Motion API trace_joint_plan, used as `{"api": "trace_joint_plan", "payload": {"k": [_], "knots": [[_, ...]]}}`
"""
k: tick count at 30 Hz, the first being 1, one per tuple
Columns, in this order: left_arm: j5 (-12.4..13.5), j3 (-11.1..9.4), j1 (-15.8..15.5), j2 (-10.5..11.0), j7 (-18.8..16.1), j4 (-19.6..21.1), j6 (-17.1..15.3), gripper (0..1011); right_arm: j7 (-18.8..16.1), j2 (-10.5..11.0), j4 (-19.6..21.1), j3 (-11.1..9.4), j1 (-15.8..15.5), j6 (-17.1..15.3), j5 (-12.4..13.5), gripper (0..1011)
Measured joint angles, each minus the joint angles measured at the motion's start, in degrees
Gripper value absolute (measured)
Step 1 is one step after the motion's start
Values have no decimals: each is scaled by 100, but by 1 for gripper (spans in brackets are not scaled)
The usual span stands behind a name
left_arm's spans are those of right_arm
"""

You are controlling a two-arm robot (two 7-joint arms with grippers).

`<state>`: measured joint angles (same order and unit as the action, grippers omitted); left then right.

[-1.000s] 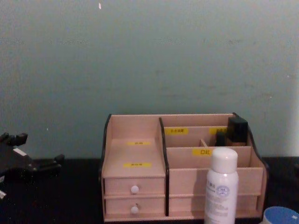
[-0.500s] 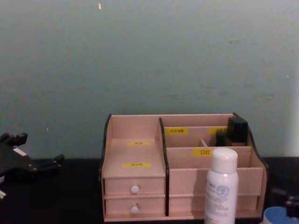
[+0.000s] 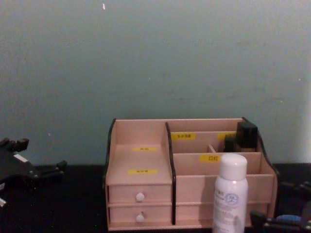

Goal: Pick up the facial cleanser and watermelon frost from the table and place them into the tiered storage box.

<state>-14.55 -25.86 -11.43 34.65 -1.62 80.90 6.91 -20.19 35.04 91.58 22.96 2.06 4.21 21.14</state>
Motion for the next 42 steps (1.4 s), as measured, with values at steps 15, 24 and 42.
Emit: {"api": "trace_joint_plan", "payload": {"k": [15, 24, 42], "knots": [[0, 0, 0, 0, 0, 0, 0, 1001, -322, -447, -436, 59, 400, -142, -163, 1003], [0, 0, 0, 0, 0, 0, 0, 1001, -531, -703, -671, 34, 577, -252, -160, 1003], [0, 0, 0, 0, 0, 0, 0, 1001, -699, -1026, -1085, -49, 829, -331, -154, 1002]]}}
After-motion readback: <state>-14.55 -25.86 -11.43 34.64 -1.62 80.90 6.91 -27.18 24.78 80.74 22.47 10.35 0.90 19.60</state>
